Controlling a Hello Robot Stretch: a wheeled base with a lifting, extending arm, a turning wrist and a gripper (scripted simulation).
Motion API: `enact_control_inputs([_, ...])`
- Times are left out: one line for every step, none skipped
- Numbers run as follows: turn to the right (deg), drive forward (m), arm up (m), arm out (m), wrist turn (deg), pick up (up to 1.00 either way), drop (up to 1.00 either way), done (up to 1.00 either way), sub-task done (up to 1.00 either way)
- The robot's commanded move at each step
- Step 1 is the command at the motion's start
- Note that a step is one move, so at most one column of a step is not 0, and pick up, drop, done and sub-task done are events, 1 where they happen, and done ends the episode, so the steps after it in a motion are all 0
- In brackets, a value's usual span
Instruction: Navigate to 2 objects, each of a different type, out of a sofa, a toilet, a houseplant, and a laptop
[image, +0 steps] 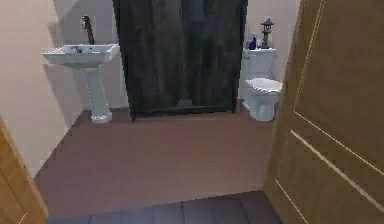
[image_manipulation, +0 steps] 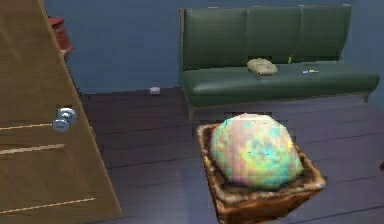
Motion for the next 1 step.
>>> enact_control_inputs([6.0,0.00,0.00,0.00,0.0,0.00,0.00,0.00,0.00])
